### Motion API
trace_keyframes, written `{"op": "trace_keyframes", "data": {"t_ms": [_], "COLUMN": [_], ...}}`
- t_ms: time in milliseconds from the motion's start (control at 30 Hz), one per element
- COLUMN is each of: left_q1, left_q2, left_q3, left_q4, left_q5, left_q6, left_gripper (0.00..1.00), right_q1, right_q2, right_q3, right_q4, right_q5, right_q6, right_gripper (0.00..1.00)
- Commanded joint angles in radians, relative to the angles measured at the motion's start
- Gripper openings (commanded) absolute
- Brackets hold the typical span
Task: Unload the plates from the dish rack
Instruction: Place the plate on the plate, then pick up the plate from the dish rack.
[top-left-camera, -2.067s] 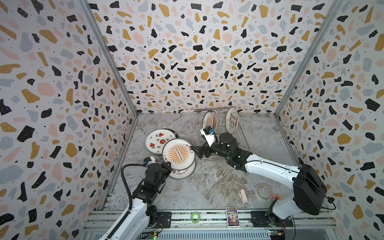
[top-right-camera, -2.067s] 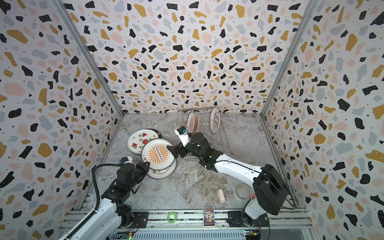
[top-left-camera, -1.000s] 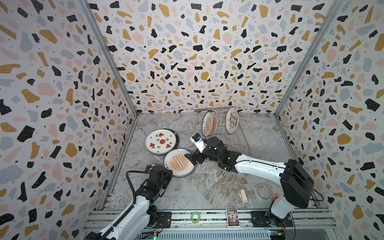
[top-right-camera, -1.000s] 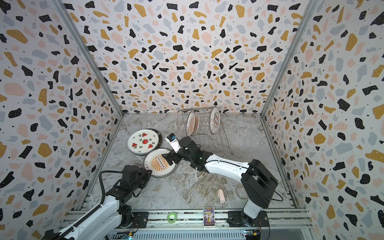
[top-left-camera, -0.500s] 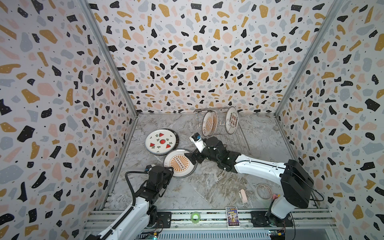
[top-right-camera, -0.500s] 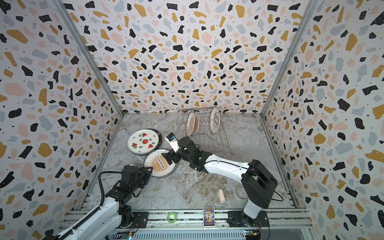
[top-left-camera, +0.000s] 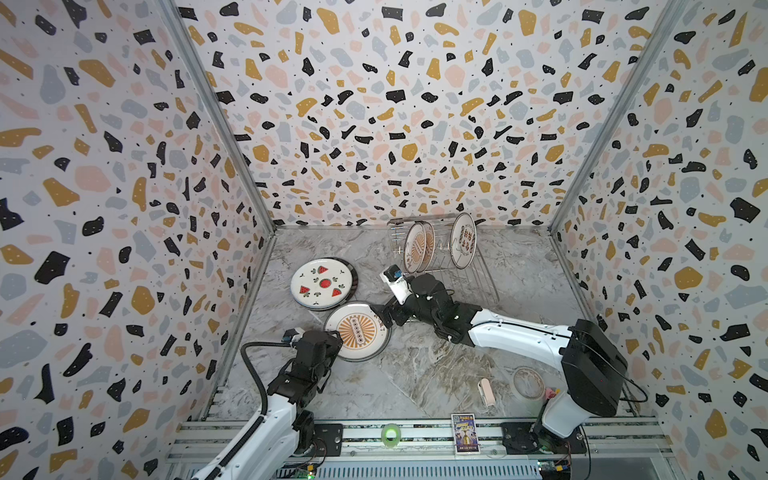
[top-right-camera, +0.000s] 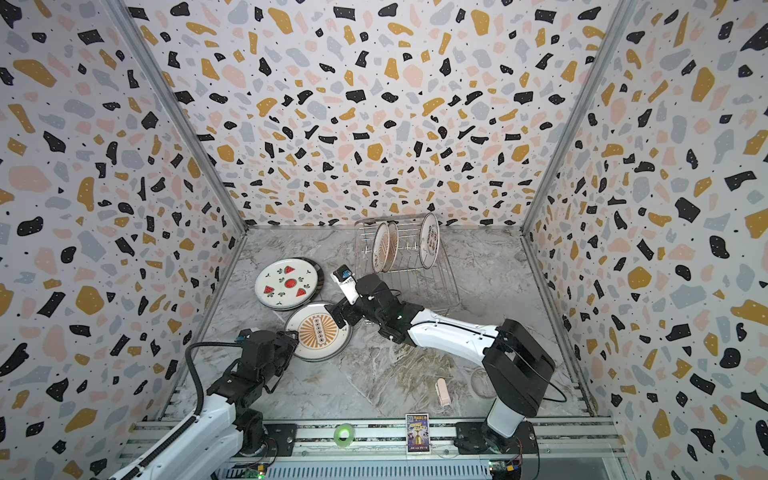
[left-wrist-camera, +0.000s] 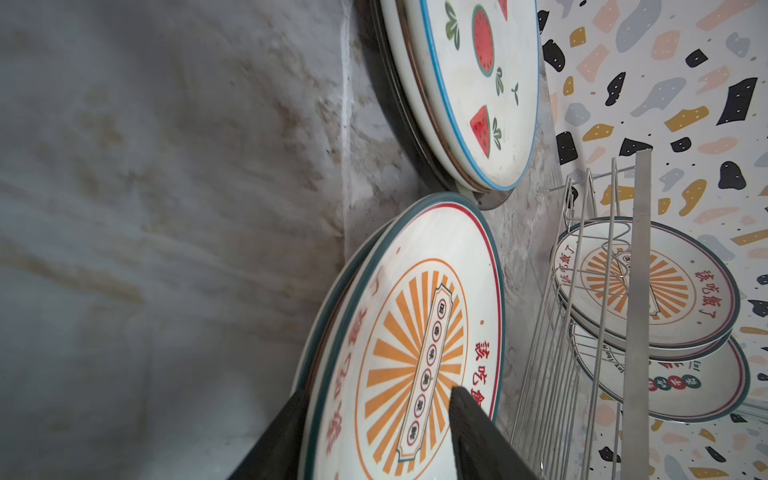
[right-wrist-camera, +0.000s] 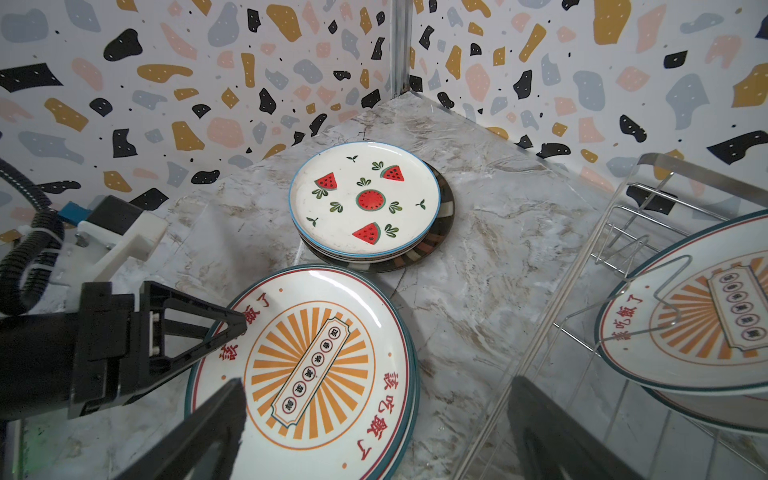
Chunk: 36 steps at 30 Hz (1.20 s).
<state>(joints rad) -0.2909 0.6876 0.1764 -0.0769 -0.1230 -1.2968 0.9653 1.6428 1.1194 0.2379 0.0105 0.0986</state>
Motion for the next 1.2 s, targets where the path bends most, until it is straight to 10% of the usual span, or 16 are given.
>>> {"op": "trace_keyframes", "data": {"t_ms": [0,400,600,1000,1167], "left_q1": [0.002,0.002,0.003,-0.065,-0.154], "left_q2": [-0.017,-0.071,-0.127,-0.067,-0.025], "left_q3": [0.026,0.056,0.1,0.065,0.118], "left_q4": [-0.053,-0.132,-0.153,0.587,0.65], "left_q5": [-0.062,-0.152,-0.239,0.092,0.059], "left_q6": [0.028,0.061,0.094,0.366,0.511], "left_gripper": [0.56,0.48,0.87,1.0,1.0], "right_q1": [0.005,-0.004,-0.037,-0.339,-0.487], "right_q2": [-0.043,-0.058,-0.128,-0.2,-0.178], "right_q3": [0.016,-0.01,-0.039,0.016,0.051], "right_q4": [-0.015,0.016,0.041,-0.049,-0.084], "right_q5": [0.026,0.057,0.087,0.09,0.128], "right_q6": [-0.013,-0.002,0.029,0.114,0.178], "right_gripper": [0.99,0.99,0.99,0.99,0.99]}}
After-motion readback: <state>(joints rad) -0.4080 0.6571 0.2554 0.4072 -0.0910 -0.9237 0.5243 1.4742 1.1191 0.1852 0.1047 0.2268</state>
